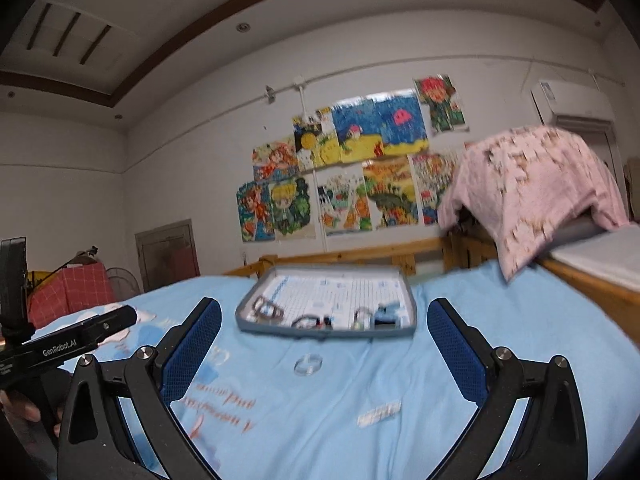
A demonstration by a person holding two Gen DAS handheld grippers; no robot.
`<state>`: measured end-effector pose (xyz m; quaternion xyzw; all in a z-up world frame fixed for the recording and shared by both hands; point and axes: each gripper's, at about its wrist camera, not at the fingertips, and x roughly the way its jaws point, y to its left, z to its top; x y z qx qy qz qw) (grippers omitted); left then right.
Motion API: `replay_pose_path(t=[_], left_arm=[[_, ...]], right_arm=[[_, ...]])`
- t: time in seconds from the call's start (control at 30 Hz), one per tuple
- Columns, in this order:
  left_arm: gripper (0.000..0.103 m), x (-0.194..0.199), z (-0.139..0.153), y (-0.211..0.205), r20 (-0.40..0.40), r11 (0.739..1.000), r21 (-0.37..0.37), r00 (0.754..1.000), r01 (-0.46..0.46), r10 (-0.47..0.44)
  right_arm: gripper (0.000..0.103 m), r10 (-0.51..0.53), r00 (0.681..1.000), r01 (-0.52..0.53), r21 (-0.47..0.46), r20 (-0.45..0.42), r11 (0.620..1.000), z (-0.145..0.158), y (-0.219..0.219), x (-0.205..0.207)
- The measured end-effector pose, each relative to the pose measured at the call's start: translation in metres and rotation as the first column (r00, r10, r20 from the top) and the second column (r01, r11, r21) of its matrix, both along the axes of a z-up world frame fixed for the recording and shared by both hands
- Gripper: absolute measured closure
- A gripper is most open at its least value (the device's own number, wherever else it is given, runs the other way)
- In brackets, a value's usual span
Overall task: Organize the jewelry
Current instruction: 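Move both open tools from the tray toward the remaining ring and chain bracelet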
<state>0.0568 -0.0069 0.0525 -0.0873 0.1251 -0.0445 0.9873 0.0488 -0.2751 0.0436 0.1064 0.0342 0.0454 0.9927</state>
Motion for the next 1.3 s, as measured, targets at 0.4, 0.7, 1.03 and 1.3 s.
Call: replay_pose_path(t=[0.4, 0.7, 1.03, 1.3], left_arm=[[0.0, -0.015, -0.045, 0.005, -0.062, 0.997, 0.079, 0.998, 0.021, -0.016], [0.0, -0.008, -0.051, 0.011, -0.104, 0.998, 0.065, 0.995, -0.003, 0.01], [0.0, 0.021, -0.05, 0.01, -0.194, 0.989, 0.124, 0.975, -0.082, 0.106], [0.0, 0.063, -0.049, 0.0, -0.239, 0.99, 0.142, 0.97, -0.003, 0.038]], right_arm=[[0.002, -0.076, 0.983, 0.079, 0.011, -0.167, 0.997, -0.043, -0.006, -0.025], [0.002, -0.022, 0.95, 0.036, 0.04, -0.31, 0.999, -0.061, -0.004, 0.0], [0.002, -0.032, 0.948, 0.056, 0.064, -0.318, 0.996, -0.06, -0.004, 0.008], [0.004, 0.032, 0.932, 0.018, 0.134, -0.36, 0.991, -0.071, -0.015, 0.034]])
